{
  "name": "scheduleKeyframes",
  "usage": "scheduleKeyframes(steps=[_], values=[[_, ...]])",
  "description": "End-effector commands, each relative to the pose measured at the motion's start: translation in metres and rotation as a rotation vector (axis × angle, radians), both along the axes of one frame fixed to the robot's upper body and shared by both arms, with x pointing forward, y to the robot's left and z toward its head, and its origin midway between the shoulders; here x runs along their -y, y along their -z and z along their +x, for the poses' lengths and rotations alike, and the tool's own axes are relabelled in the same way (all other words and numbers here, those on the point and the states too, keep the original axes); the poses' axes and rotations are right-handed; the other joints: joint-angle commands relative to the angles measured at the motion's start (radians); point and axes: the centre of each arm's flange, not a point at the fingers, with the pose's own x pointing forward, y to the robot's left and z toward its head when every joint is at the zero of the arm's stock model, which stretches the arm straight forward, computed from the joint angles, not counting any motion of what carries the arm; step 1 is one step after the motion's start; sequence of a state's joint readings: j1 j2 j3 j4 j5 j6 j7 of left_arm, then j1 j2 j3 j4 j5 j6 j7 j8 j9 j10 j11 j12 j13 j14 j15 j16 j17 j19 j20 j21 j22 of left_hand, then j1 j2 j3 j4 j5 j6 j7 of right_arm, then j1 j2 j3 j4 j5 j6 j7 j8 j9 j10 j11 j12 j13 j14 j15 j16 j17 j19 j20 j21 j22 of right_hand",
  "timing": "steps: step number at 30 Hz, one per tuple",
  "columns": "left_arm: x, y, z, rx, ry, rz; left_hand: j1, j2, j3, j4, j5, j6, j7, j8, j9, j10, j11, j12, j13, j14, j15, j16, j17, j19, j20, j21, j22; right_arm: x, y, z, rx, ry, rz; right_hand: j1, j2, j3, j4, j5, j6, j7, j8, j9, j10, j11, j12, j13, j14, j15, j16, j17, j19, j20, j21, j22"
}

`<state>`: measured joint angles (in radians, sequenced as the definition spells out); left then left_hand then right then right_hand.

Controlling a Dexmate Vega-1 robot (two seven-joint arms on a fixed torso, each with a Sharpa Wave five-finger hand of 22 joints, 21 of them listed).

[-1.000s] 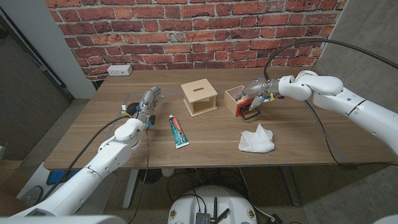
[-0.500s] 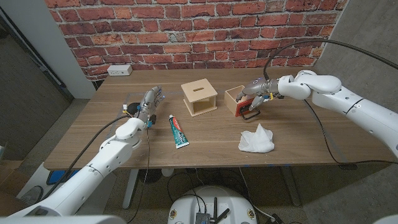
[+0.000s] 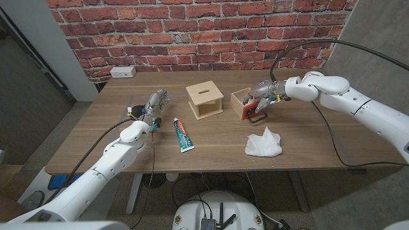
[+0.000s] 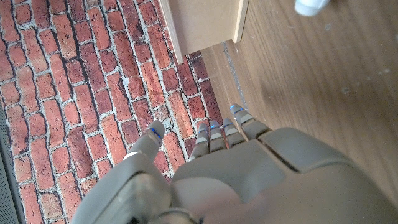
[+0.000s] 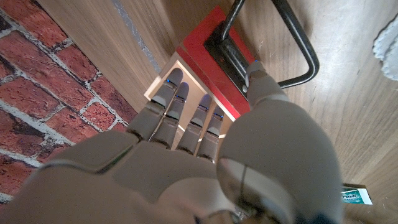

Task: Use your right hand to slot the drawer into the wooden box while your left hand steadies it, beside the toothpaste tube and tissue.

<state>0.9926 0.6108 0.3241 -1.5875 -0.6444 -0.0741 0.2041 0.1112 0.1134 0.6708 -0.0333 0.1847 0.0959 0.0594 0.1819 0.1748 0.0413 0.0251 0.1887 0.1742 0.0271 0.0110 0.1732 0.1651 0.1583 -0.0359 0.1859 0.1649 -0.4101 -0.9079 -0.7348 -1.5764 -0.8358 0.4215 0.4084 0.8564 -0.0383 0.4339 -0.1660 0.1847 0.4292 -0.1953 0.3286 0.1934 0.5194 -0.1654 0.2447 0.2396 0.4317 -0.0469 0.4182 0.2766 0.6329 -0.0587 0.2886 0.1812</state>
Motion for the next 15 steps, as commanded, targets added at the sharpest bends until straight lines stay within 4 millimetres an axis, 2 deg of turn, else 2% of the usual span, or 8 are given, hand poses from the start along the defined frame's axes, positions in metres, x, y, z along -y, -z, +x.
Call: scheduleKeyframes(steps=[1,6,9,15], values=[[0.0004,0.0008,0.0031,-0.007,0.003,-0.001,-0.012,0.054,0.007,-0.002,-0.003,0.007,-0.003,0.004,0.001,0.012,-0.002,0.006,0.004,0.006,-0.003,0.003,0.002,0.009,-0.049,0.004,0.003,-0.0001,-0.0021,0.0028,0.002,-0.015,0.014,0.019,0.004,-0.012,0.000,0.002,0.031,-0.001,0.011,0.003,0.028,-0.002,0.014,0.005,0.030,-0.164,0.017,0.007,0.027,-0.084,0.009,-0.002],[0.0002,0.0006,0.0046,-0.011,0.006,0.001,-0.012,0.054,0.009,-0.003,-0.003,0.010,-0.004,0.004,0.001,0.013,-0.001,0.006,0.004,0.007,-0.002,0.003,0.002,0.010,-0.048,0.004,0.003,-0.0003,-0.0023,0.0042,-0.001,-0.019,0.016,0.036,0.011,-0.019,-0.002,0.002,0.055,-0.008,0.017,0.003,0.067,0.004,0.024,0.005,0.064,-0.168,0.035,0.013,0.050,-0.097,0.011,-0.004],[0.0003,0.0010,0.0053,-0.014,0.009,0.002,-0.012,0.054,0.010,-0.004,-0.003,0.010,-0.004,0.004,0.001,0.015,-0.002,0.007,0.004,0.009,-0.002,0.004,0.002,0.011,-0.048,0.004,0.003,-0.0007,-0.0019,0.0046,0.004,-0.022,0.016,0.045,0.017,-0.018,-0.002,0.004,0.066,-0.011,0.021,0.003,0.069,0.001,0.023,0.005,0.077,-0.171,0.041,0.015,0.057,-0.099,0.012,-0.004],[-0.0002,0.0009,0.0066,-0.016,0.011,0.001,-0.010,0.054,0.013,-0.007,-0.003,0.011,-0.004,0.004,0.001,0.018,-0.003,0.008,0.004,0.015,-0.002,0.005,0.001,0.017,-0.048,0.006,0.003,-0.0012,-0.0016,0.0048,0.014,-0.032,0.014,0.060,0.026,-0.012,-0.003,0.007,0.101,-0.011,0.030,0.003,0.118,-0.008,0.035,0.003,0.132,-0.173,0.047,0.007,0.079,-0.117,0.013,-0.005]])
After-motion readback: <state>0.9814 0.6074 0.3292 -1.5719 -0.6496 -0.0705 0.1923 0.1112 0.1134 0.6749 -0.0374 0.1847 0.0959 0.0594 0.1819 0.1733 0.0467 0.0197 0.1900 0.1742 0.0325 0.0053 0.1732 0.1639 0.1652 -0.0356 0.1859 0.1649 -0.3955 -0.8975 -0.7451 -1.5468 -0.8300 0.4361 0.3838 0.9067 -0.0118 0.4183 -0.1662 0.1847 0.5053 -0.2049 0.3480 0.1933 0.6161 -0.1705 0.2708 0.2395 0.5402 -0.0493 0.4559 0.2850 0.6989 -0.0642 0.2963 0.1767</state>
